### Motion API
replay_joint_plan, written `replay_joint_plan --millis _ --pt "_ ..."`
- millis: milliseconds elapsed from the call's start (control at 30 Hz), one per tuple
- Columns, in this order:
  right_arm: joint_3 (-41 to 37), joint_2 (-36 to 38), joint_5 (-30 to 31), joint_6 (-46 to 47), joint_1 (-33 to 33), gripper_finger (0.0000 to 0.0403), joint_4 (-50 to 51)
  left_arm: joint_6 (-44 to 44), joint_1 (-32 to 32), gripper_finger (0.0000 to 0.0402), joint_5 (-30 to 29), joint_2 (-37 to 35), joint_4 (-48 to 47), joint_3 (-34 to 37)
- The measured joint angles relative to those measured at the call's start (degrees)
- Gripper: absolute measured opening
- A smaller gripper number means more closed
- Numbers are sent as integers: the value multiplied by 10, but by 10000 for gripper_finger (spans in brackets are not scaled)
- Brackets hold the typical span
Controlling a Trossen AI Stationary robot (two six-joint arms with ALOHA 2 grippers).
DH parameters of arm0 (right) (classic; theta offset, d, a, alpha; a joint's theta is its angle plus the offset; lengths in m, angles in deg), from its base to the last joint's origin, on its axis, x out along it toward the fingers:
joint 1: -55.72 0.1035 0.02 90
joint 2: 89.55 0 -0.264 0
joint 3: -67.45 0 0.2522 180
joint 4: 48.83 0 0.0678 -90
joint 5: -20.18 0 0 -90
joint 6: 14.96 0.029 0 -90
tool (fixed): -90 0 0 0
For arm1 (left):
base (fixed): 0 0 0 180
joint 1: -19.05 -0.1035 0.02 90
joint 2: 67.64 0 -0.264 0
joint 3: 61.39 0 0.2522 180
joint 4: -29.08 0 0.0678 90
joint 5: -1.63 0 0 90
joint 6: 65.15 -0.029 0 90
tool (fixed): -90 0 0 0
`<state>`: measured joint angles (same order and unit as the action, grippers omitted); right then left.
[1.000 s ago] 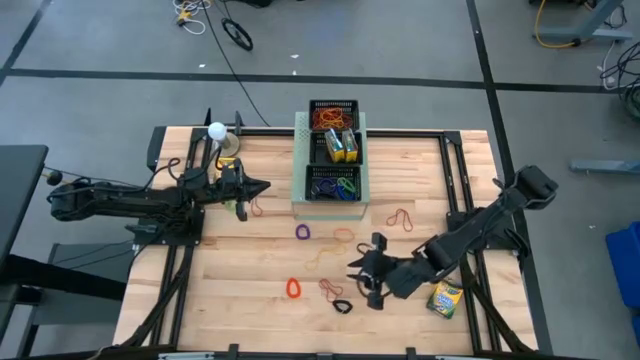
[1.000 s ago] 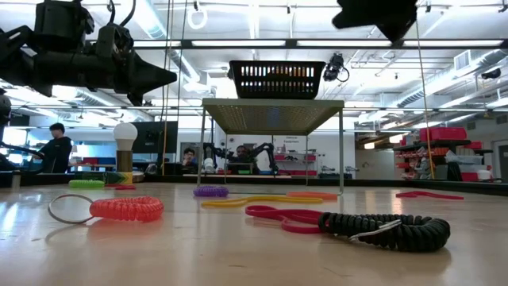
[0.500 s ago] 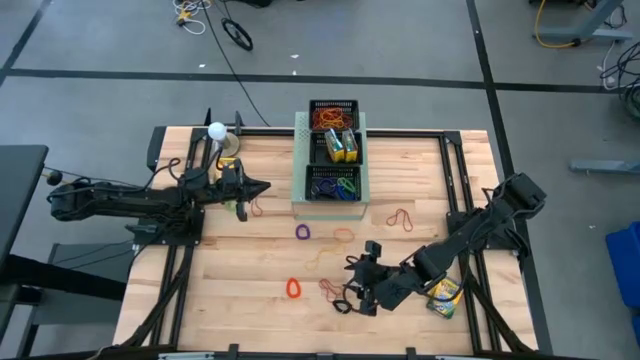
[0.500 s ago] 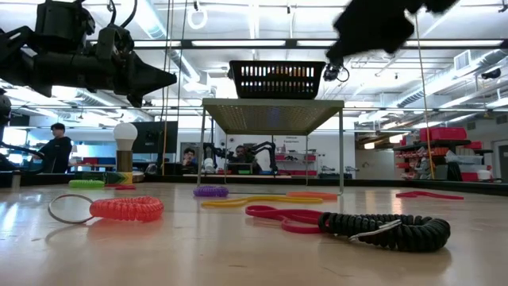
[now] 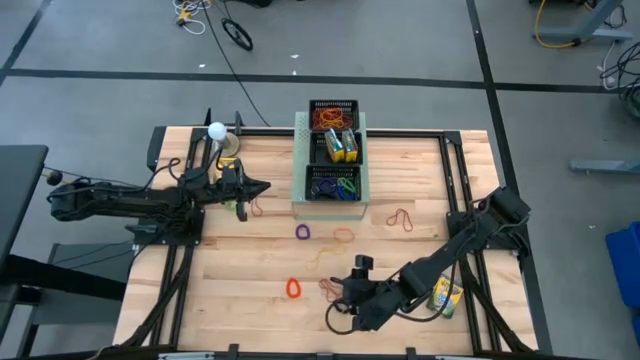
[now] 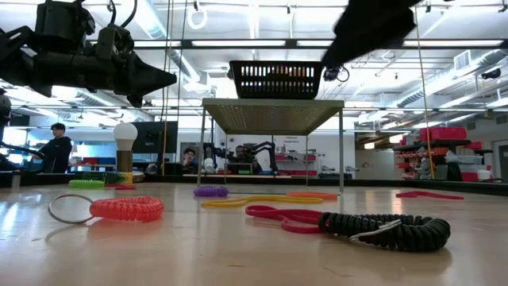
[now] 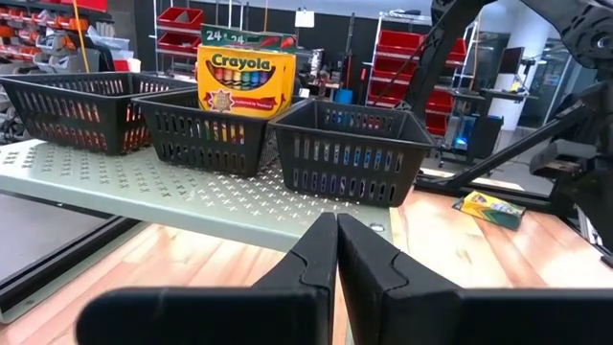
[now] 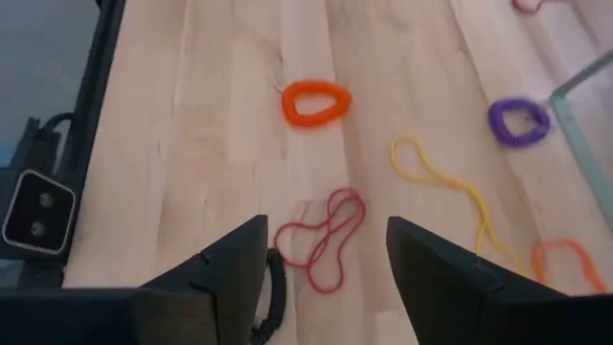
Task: Pick & Place Office Desk Supplies
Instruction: Put the black spring keychain into the bottom black bin on the shelf
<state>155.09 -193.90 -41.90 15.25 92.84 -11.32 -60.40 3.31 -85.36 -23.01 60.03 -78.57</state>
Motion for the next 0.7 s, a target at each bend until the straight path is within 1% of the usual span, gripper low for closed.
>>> replay_joint_plan --millis 167,333,433,500,567,700 --pt "-2 0 -10 35 -1 231 55 0 0 20 0 0 0 0" --pt "-22 -32 -38 64 -17 256 32 0 0 20 0 0 0 0" --pt "-22 -50 -40 76 -29 259 22 0 0 20 0 0 0 0" --pt "-22 -63 -45 79 -41 251 0 0 0 20 0 0 -2 0" --pt "-22 -76 -62 75 -57 233 -32 0 0 20 0 0 -1 0" --pt "-16 -105 -95 75 -94 176 -59 0 0 20 0 0 0 0"
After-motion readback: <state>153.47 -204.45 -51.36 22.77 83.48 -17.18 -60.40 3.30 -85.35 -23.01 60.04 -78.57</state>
